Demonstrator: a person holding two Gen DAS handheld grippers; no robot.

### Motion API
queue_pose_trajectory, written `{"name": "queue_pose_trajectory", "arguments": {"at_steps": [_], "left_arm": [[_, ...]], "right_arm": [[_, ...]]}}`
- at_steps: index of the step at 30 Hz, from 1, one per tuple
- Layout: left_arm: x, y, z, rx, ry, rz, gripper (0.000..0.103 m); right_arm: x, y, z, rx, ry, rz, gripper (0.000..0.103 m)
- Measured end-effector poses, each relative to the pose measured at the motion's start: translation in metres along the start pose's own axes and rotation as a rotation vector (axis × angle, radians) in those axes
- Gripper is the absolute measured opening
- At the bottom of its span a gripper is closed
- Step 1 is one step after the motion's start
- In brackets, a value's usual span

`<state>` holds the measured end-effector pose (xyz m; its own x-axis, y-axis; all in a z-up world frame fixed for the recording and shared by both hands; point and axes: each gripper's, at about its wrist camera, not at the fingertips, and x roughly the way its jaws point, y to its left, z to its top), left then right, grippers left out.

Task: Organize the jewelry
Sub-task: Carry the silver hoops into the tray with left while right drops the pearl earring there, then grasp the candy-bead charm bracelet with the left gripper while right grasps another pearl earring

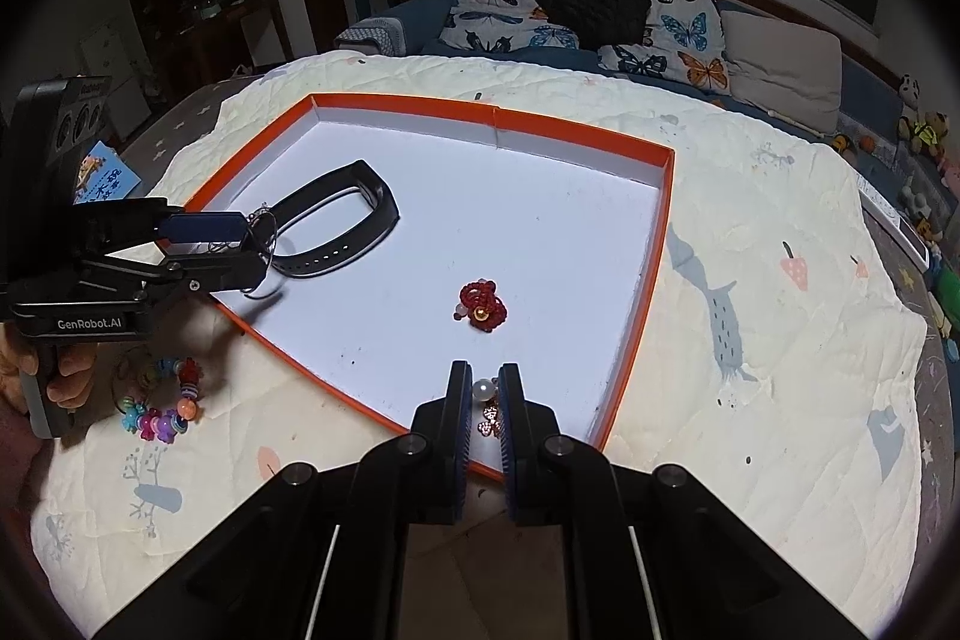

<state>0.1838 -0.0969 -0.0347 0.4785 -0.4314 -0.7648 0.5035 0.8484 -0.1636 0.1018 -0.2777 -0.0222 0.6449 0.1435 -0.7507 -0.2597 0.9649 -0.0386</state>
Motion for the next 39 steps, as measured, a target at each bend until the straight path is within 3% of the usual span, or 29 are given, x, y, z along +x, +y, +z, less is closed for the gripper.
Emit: {"name": "queue_pose_trajectory", "arguments": {"at_steps": [7,9,12,23,31,39], "left_arm": [[-0.018,-0.002,-0.003,-0.010,-0.017,0.007,0.063],[-0.029,-0.003,-0.005,-0.014,-0.033,0.011,0.063],[-0.047,-0.005,-0.009,-0.017,-0.050,0.024,0.063],[-0.099,-0.004,-0.063,-0.069,-0.053,0.081,0.067],[-0.111,-0.005,-0.103,-0.113,-0.025,0.081,0.067],[-0.117,-0.007,-0.128,-0.132,-0.007,0.093,0.067]], "right_arm": [[-0.010,0.001,0.002,0.012,-0.020,-0.003,0.016],[-0.016,0.002,0.001,0.012,-0.030,-0.003,0.027],[-0.029,0.003,-0.002,0.007,-0.053,-0.013,0.035],[-0.047,0.014,-0.029,0.009,-0.049,-0.007,0.035],[-0.029,0.030,-0.049,-0.003,0.019,0.027,0.035],[-0.020,0.031,-0.047,0.012,0.015,0.023,0.035]]}}
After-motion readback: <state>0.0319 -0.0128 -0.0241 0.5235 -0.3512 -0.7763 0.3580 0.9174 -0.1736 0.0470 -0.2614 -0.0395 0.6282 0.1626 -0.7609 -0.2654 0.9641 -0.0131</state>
